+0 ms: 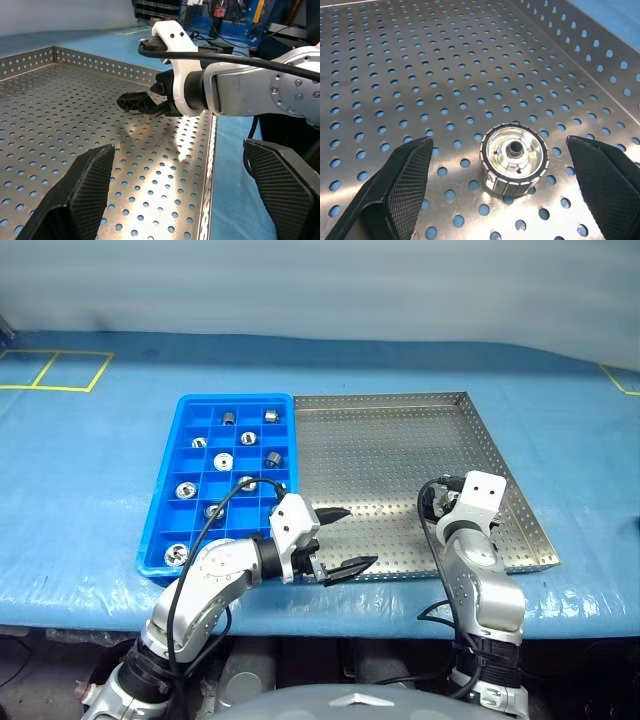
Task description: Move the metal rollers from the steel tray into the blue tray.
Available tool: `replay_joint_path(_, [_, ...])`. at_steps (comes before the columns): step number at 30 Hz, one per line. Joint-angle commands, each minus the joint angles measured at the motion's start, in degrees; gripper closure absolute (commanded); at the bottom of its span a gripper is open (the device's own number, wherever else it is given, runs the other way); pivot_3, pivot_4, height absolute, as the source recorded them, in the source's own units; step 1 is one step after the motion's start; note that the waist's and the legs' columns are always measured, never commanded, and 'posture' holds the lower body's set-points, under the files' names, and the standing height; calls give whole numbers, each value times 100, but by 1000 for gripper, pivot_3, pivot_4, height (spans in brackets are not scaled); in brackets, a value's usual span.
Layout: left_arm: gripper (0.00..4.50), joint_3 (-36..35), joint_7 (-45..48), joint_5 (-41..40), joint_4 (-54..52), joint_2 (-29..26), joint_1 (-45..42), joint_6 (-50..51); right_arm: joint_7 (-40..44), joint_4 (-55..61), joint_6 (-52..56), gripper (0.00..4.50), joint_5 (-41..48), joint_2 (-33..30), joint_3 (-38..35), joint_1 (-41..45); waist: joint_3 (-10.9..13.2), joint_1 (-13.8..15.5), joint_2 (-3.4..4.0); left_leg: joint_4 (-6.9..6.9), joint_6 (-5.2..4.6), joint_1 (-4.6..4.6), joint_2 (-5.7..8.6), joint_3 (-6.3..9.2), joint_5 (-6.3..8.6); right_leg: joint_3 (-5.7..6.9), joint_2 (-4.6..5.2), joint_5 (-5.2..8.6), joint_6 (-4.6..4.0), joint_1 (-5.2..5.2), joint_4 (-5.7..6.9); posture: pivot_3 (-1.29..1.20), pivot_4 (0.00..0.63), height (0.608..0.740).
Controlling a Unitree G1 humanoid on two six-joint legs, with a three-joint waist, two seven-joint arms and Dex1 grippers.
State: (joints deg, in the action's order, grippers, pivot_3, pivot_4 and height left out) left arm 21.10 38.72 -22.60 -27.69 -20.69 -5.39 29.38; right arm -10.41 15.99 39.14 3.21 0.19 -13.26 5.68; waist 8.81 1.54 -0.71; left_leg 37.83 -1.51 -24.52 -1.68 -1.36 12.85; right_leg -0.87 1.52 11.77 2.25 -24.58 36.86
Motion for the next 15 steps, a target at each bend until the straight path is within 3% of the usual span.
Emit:
replay_joint_path(1, [0,10,-12,-20,-200,27,16,-46,-13,-93,-300,8,5,-42,-74,107,0,4,0,0,0,0,0,0,0,0,0,0,0,0,0,139,150,740])
replay_joint_path(13, [0,-5,-33,-21,-197,53,92,-62,27,-322,-708,8,-120,-180,-17,34,0,15,1,0,0,1,0,0,0,0,0,0,0,0,1,153,150,740])
replay_joint_path(15, [0,-7,-35,-21,-202,57,105,-72,27,-333,-728,404,-107,-184,-14,33,0,18,1,1,0,1,0,0,0,-1,0,0,0,0,1,153,150,740])
